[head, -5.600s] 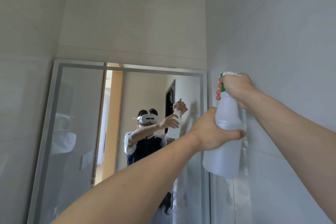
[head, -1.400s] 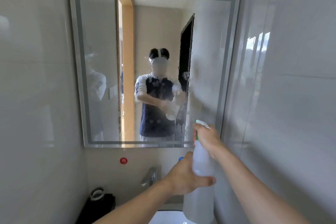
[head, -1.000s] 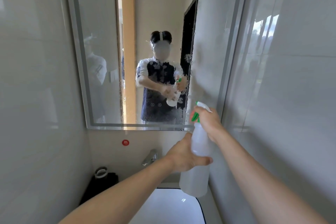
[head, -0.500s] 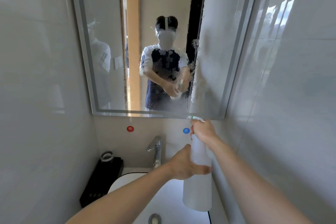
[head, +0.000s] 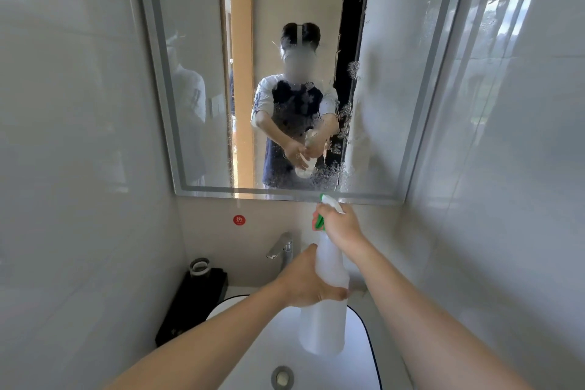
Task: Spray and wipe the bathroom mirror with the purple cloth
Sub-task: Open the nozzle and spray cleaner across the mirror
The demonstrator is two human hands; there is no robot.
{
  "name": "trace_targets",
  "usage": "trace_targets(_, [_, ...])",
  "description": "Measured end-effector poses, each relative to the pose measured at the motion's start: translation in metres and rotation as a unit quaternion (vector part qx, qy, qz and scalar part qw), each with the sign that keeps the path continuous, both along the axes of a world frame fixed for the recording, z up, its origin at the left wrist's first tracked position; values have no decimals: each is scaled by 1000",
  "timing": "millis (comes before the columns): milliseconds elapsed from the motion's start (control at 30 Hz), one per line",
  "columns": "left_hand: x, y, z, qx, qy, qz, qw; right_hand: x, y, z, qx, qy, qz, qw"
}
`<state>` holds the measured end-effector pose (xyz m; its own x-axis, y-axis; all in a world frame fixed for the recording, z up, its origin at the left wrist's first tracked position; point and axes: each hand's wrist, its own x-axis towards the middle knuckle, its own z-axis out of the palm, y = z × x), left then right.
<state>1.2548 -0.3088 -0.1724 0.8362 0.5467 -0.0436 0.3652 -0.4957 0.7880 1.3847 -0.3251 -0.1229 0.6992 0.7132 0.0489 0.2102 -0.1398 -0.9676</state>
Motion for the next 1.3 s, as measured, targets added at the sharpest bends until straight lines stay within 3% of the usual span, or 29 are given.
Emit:
trace_targets(367, [-24,7,-8,-48,-15,14,999,-23,18,-8,-43,-31,-33,998])
trace_targets(667, [-16,27,39,7,-54,58,997,-31,20,58,114,-84,-17,990])
trace_targets(1100, [-17,23,55,-18,-98,24,995,-36,19,78,92,-100,-39,990])
trace_targets(1300, [-20,30,94,23,-130,-9,991,-39,15,116,126,-103,-80,984])
